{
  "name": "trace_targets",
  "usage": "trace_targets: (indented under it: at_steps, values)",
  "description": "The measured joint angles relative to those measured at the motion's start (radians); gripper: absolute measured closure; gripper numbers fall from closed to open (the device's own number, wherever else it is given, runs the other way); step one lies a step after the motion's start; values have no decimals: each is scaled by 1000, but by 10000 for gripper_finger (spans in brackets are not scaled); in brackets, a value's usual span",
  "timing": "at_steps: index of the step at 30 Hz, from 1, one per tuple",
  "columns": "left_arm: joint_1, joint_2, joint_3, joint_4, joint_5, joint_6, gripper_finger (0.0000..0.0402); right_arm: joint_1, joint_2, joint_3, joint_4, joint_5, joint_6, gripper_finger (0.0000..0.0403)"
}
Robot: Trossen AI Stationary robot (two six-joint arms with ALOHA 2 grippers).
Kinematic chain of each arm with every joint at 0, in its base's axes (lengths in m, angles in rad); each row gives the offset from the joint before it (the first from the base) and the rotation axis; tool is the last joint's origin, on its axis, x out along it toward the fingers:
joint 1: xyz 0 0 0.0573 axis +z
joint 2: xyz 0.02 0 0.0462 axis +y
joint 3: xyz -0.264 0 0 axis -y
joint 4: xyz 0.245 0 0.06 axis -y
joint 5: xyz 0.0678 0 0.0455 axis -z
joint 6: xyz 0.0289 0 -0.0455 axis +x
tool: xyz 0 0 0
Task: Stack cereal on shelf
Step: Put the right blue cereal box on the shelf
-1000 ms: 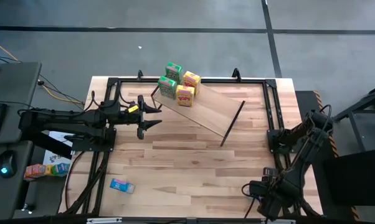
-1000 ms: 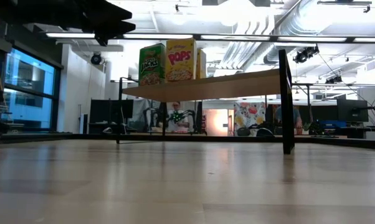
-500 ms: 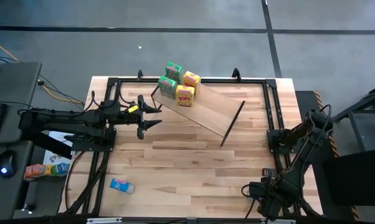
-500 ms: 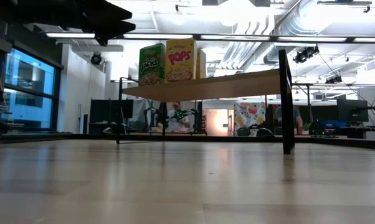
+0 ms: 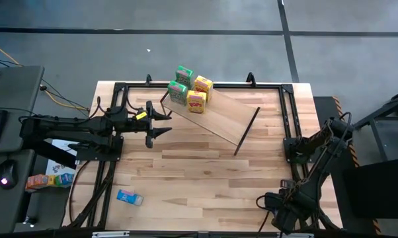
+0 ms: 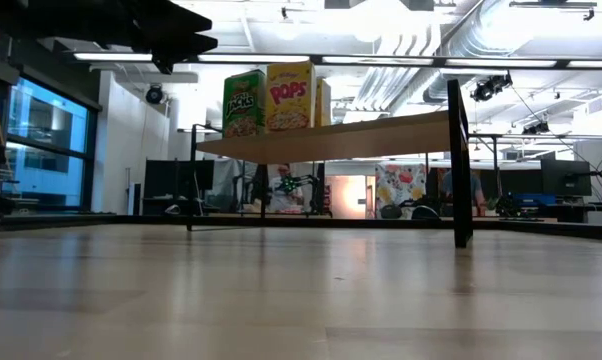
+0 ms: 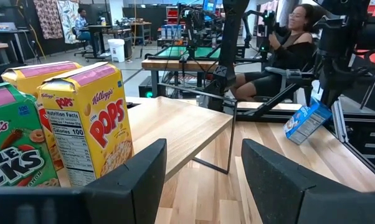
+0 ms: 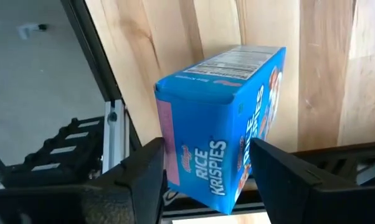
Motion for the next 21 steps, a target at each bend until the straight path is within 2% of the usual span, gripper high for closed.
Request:
trace_targets:
  at_steps: [15,21]
  values:
    - [0,0,0,0,0,0,202,-15,-2,2,-168,70,-26,194]
    - [0,0,0,0,0,0,202,-42,-46,3,-240,158,-34,194]
